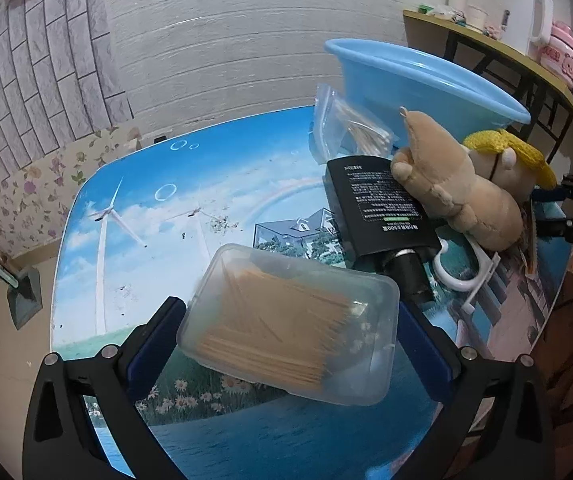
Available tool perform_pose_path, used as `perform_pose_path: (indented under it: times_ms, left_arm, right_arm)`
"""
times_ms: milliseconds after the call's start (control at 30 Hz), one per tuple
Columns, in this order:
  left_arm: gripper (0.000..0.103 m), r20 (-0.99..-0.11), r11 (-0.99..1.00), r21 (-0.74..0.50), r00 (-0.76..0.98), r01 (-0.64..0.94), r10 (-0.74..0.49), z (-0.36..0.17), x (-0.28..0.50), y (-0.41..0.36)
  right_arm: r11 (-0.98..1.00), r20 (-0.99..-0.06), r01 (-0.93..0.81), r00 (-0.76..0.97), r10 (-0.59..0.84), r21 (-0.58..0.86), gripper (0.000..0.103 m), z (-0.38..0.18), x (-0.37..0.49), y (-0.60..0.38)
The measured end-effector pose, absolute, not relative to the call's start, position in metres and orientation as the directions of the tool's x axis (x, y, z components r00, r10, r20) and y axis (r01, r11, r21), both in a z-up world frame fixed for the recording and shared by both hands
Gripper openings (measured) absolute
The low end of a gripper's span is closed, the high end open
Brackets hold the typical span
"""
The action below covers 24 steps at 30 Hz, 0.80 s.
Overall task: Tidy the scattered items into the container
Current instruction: 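Grasp the clear toothpick box with the left gripper while the right grasps the green packet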
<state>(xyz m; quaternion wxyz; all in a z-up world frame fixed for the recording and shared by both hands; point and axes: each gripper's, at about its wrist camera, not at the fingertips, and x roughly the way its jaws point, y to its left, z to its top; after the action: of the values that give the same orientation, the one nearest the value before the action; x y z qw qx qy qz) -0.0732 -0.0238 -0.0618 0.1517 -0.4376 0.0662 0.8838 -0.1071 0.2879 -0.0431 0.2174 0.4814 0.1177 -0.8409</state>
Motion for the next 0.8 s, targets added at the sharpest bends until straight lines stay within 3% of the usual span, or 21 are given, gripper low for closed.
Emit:
perform_pose_path:
  times_ms: [67, 100, 200, 567, 800]
  left_arm:
    - [0.101, -0.791, -0.947, -0.023, -0.574, -0.32, 0.212, -0.062, -0.073, -0.024]
    - [0.1, -0.79, -0.948, -0.022, -0.575, -0.317, 0.21, -0.061, -0.073, -0.023]
    - [0.1, -0.79, -0.951, -0.023, -0.577, -0.31, 0.207, -0.061, -0.072, -0.022]
    - [0.1, -0.759, -0.979, -0.06, -0.628, -0.196, 0.172, -0.052, -0.065, -0.036]
    - [0.1, -0.752, -0.988, -0.085, -0.643, -0.126, 0.147, -0.041, -0.065, -0.043]
  right_arm:
    - [-0.874, -0.86, 0.485, -0.439, -0.259, 0.016, 0.058, -0.044, -0.106, 0.286]
    - [-0.87, -0.86, 0.492, -0.432, -0.271, 0.028, 0.051, -0.044, -0.105, 0.286]
    - [-0.871, -0.856, 0.489, -0.435, -0.278, 0.035, 0.048, -0.044, -0.104, 0.288]
    - [-0.946, -0.857, 0.318, -0.469, -0.211, 0.059, 0.047, -0.046, -0.107, 0.319]
    - [-0.944, -0.838, 0.321, -0.495, -0.231, 0.071, 0.046, -0.034, -0.097, 0.317]
